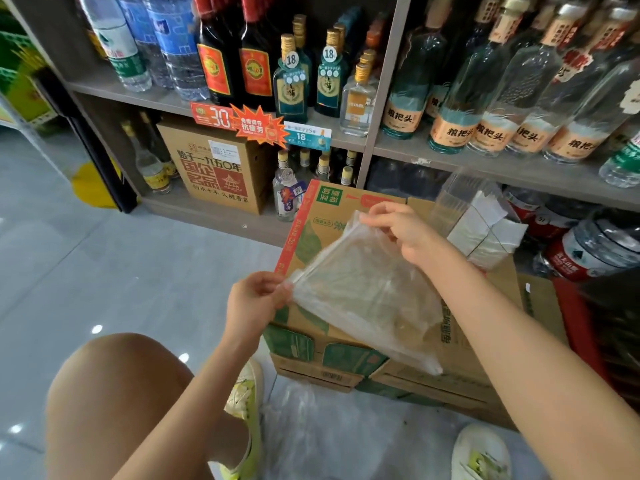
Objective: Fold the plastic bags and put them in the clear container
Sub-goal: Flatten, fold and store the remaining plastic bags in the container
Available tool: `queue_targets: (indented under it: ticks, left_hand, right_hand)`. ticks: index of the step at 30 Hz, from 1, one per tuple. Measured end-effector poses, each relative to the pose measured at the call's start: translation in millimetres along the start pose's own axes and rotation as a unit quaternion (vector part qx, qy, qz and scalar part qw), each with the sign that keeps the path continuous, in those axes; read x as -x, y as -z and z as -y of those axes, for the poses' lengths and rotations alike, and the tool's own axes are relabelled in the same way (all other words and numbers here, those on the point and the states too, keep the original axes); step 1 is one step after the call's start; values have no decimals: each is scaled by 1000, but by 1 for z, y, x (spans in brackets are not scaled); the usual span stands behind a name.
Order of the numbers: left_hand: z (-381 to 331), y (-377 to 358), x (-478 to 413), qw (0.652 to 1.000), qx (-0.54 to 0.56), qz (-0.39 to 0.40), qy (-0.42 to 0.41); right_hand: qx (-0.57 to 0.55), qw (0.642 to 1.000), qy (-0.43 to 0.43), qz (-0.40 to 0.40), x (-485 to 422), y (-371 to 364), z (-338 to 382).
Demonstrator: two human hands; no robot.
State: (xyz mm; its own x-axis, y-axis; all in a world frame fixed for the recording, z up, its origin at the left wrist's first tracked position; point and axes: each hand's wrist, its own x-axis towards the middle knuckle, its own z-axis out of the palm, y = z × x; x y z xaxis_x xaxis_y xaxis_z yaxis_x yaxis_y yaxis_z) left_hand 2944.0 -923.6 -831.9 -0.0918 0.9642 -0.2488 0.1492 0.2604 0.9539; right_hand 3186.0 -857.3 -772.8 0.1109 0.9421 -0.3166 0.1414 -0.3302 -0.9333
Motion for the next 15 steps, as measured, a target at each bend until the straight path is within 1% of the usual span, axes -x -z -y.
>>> queue_targets:
  ticks: [2,3,5,9,11,13,15]
  left_hand:
    - [-1,5,0,1000,4,17,4]
    - [-3,7,0,1000,2,26,6]
    - [-4,10,0,999,-7,47,9]
    - [-11,9,2,997,2,83,6]
    - [-15,8,4,995,8,99,4]
    - [-19,6,6,994,19,110,5]
    - [-20,7,6,993,26,113,5]
  right_hand:
    - [-69,997,-8,-27,4,11,-3]
    - [-77,996,-6,-37,6,15,-3]
    - [-19,999,7,-32,10,20,-2]
    - [130,990,2,53,11,7,-2]
    - [180,981,-9,76,11,-4,-1]
    - [178,981,-9,73,7,-12,-2]
    - [147,987,-16,59,4,-14,-1]
